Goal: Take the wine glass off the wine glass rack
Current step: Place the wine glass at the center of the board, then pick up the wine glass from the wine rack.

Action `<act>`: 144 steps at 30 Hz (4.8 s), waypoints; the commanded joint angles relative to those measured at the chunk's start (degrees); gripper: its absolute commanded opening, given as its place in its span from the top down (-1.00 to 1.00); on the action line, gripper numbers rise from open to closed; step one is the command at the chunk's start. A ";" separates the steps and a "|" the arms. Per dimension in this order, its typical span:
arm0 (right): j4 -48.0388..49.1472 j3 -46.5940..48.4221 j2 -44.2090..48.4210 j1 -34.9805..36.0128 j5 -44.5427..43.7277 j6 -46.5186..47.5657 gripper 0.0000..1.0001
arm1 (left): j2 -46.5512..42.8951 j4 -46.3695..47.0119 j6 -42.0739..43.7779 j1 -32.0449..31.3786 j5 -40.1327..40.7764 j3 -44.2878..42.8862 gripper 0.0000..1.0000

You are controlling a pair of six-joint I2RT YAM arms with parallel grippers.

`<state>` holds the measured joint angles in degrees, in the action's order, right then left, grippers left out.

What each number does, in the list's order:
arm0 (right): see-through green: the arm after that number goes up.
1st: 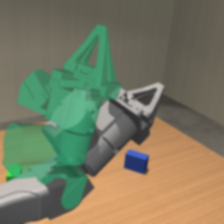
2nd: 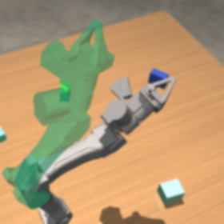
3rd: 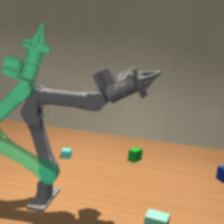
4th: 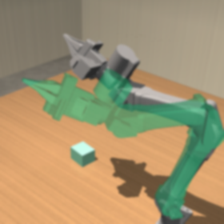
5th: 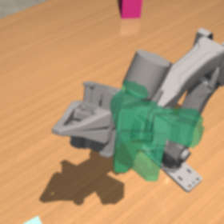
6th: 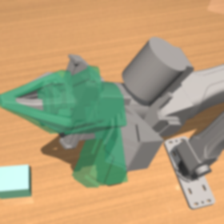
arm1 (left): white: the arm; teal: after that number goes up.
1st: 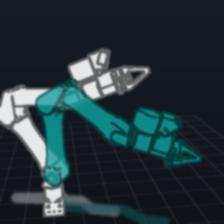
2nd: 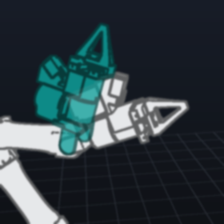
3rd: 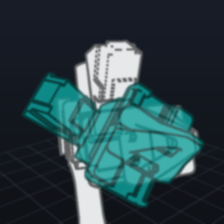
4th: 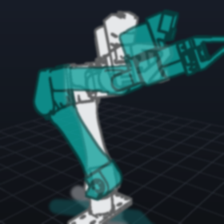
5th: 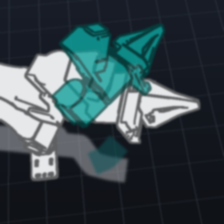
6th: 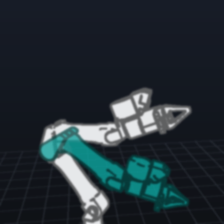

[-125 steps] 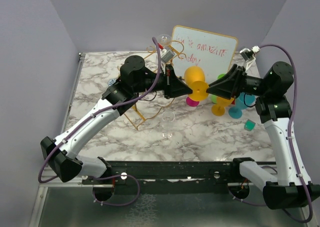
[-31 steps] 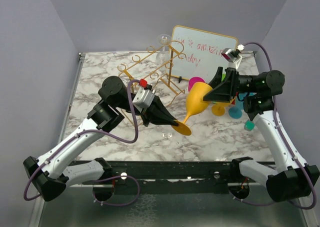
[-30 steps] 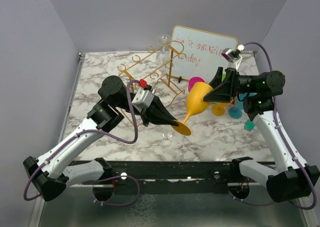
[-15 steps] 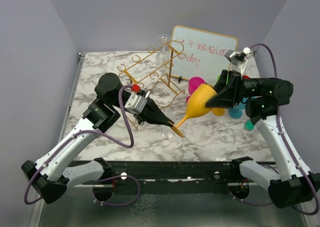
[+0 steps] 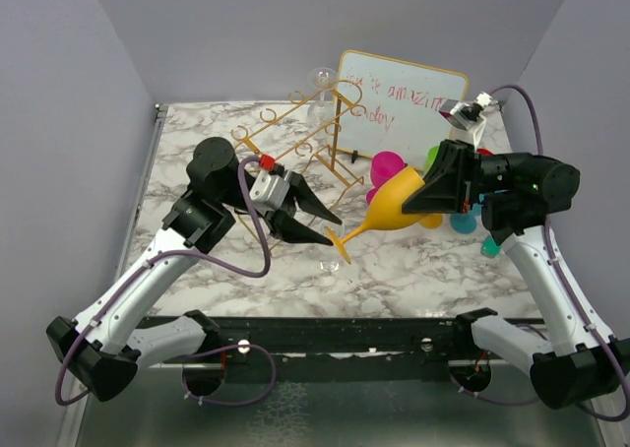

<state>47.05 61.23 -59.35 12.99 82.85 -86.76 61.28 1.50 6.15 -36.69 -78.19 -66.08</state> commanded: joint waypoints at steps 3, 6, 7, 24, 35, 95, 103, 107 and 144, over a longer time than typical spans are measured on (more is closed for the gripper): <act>-14.93 2.26 1.18 -0.25 0.93 14.58 0.99 | 0.27 3.75 -8.80 0.39 3.76 -0.65 -0.31; -35.46 5.36 1.58 -0.25 -0.02 32.58 0.99 | -0.77 0.80 -7.72 0.39 7.86 -1.03 -0.65; -40.09 6.07 1.69 -0.25 -0.55 36.78 0.99 | -1.28 -0.13 -7.25 0.46 9.26 -1.17 -0.74; -103.98 22.06 -2.92 -0.25 -41.62 79.48 0.99 | 0.31 -16.71 -9.54 0.70 38.57 -12.92 -0.98; -104.78 14.59 -3.13 0.71 -65.39 78.60 1.00 | 2.41 -11.29 -16.17 4.40 44.73 -14.13 -0.98; -94.69 13.38 -6.27 21.37 -87.24 76.52 -0.18 | 13.29 -23.90 -16.54 9.20 62.36 -30.96 -0.98; -90.43 9.25 -2.29 21.37 -85.50 69.89 -0.20 | 26.70 -26.28 -22.94 16.99 54.79 -44.08 -0.80; -91.92 8.56 -2.11 21.37 -85.10 68.17 -0.20 | 32.24 -26.35 -25.23 19.77 50.30 -48.45 -0.77; -90.24 4.08 -1.68 21.37 -76.71 64.09 -0.20 | 55.66 -31.96 -28.13 22.29 37.08 -66.54 0.06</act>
<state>-44.56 66.35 -60.62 34.09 4.29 -21.91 117.25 -31.40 -20.73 -14.37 -38.28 -131.17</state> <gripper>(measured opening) 0.599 0.503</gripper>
